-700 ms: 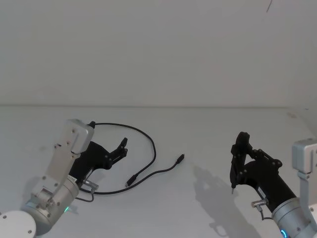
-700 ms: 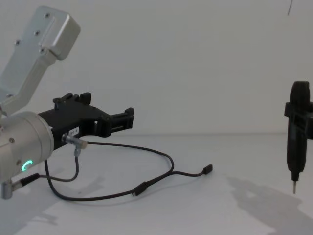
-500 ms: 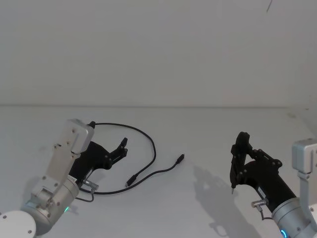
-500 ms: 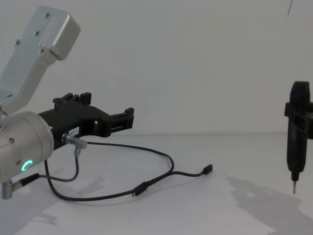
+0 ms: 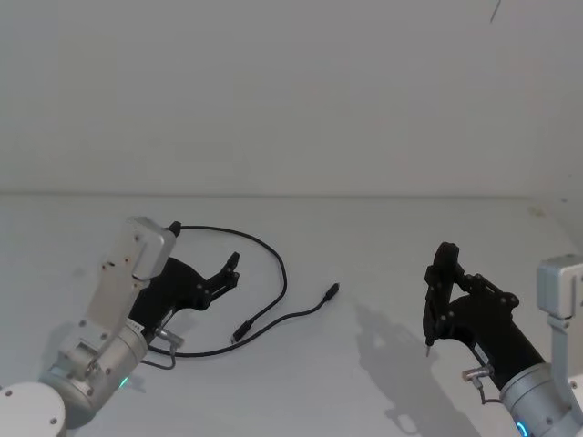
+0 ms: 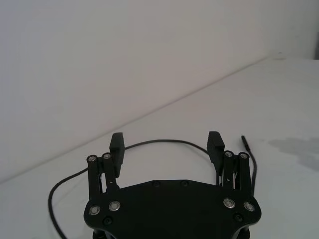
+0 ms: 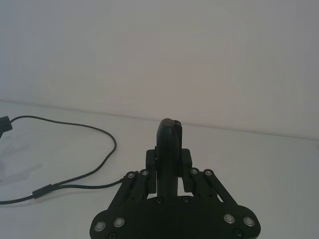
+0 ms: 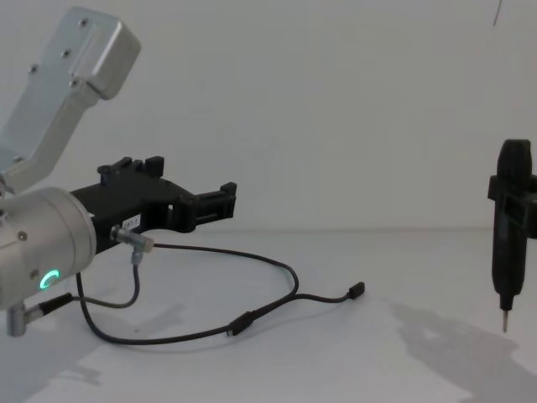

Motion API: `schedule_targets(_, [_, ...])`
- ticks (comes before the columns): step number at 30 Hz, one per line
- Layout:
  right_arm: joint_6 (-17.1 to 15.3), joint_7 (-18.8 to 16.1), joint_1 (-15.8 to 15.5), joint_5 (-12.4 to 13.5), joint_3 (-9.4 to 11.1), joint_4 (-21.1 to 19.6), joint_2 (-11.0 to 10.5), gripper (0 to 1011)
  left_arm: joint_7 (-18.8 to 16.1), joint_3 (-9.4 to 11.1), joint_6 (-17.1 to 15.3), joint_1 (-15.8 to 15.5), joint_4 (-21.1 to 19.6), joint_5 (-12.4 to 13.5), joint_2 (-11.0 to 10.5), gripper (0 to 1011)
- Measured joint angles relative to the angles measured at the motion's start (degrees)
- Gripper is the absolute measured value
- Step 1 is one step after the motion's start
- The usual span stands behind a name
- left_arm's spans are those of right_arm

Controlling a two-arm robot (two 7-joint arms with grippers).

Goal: Pick up the data cable with the one hand.

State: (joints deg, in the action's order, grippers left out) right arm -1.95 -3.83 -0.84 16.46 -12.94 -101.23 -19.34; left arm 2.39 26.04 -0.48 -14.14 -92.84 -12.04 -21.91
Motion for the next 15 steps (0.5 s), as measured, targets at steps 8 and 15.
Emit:
schedule_targets(8, [0.0,0.0,0.0,0.0,0.0,0.0,0.0,279,4.44,0.22,-0.17,-1.23,0.74,-2.26,-0.25,1001])
schedule_targets(15, [0.0,0.0,0.0,0.0,0.0,0.0,0.0,279,10.18,0.67,-3.0,-2.7,1.43,-5.43,-0.87,1001])
